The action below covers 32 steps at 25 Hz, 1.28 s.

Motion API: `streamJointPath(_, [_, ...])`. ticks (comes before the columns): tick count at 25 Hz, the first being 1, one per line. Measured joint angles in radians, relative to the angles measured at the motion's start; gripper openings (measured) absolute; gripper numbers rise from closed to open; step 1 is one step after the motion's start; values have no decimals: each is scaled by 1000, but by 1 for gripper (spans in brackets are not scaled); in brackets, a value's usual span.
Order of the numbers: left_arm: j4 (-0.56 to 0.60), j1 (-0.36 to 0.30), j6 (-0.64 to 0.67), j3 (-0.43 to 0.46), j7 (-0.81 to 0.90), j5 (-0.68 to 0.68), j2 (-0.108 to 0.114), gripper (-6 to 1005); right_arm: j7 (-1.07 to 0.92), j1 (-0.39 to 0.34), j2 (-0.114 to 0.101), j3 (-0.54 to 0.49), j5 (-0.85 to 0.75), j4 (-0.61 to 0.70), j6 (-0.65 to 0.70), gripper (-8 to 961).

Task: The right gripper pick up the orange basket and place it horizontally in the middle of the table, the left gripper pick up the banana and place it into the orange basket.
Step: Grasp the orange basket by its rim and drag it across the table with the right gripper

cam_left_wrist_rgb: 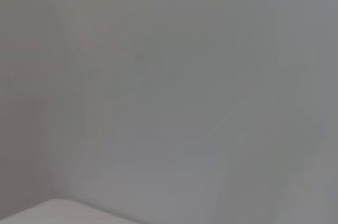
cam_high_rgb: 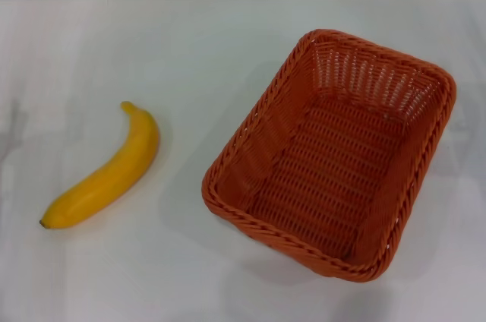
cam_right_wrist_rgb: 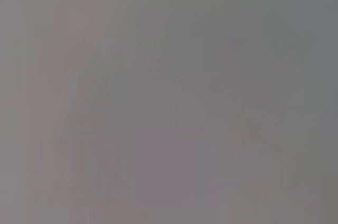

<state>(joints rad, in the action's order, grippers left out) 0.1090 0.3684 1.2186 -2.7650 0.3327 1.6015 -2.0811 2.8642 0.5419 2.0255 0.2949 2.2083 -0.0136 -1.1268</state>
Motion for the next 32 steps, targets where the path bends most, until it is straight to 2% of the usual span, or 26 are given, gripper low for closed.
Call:
streamJointPath(4, [-40,-40,57,0,26,-77,2,860,1,-2,-2,-16,1,7,2,876])
streamJointPath(7, [-91,-71,104,0,113,-130,4,860,2,-7,-3,-45,1,9,2,876])
streamJointPath(12, [-166,-115,148,1,218,-141,4,859,4,7,-4,-49,-1,12,3,876])
streamJointPath(26, [-173,-118,158,8,212,-160,1,854,-37,29,-11,-45,-4,21,-7,875])
streamJointPath(29, [-169,-116,159,10,212,-157,1,854,-145,29,-15,-8,-13,68,6,873])
streamJointPath(32, [-168,-114,156,13,217,-149,0,855,-365,13,-25,138,-42,189,45,872])
